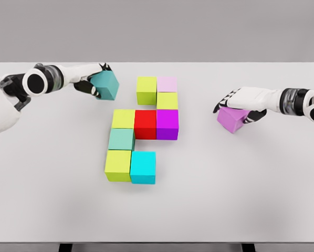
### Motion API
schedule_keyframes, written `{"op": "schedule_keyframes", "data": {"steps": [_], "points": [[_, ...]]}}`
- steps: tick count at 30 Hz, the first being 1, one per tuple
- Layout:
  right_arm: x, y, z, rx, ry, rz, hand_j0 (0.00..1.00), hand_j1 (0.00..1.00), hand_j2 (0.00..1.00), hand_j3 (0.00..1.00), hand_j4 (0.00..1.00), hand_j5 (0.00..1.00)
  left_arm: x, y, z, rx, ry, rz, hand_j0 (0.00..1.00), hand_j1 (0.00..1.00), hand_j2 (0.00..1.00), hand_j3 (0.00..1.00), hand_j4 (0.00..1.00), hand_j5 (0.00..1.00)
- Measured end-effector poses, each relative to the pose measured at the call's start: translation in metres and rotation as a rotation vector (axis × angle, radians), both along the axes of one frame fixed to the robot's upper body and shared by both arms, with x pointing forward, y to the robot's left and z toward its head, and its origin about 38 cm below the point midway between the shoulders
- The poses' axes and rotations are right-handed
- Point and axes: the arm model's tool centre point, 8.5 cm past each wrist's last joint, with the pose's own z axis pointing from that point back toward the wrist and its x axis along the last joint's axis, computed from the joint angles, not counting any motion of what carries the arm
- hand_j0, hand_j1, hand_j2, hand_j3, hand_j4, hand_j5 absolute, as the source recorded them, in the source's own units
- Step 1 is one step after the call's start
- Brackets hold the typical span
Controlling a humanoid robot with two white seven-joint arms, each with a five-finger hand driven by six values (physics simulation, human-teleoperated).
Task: Assemble the squares on the desktop into the number 2
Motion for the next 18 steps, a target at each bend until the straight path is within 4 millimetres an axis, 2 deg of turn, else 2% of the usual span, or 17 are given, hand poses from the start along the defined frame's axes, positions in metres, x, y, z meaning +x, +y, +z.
{"op": "schedule_keyframes", "data": {"steps": [3,5,10,18], "points": [[0.0,0.001,0.0,0.006,0.0,0.007,0.69,0.69,0.69,0.69,0.69,0.69,0.019,-0.023,0.003,-0.01,0.017,0.059,0.26,0.26,0.26,0.26,0.26,0.26],[-0.001,0.001,0.0,0.006,0.0,0.014,0.59,0.59,0.59,0.59,0.59,0.59,0.03,-0.029,-0.006,-0.009,0.043,0.103,0.26,0.26,0.26,0.26,0.26,0.26],[-0.002,0.003,0.0,0.0,-0.002,0.031,0.59,0.59,0.59,0.59,0.59,0.59,0.037,-0.038,-0.021,0.001,0.078,0.143,0.26,0.26,0.26,0.26,0.26,0.26],[-0.004,0.004,0.005,0.005,-0.009,0.074,0.57,0.57,0.57,0.57,0.57,0.57,0.041,-0.052,-0.024,-0.004,0.084,0.146,0.26,0.26,0.26,0.26,0.26,0.26]]}}
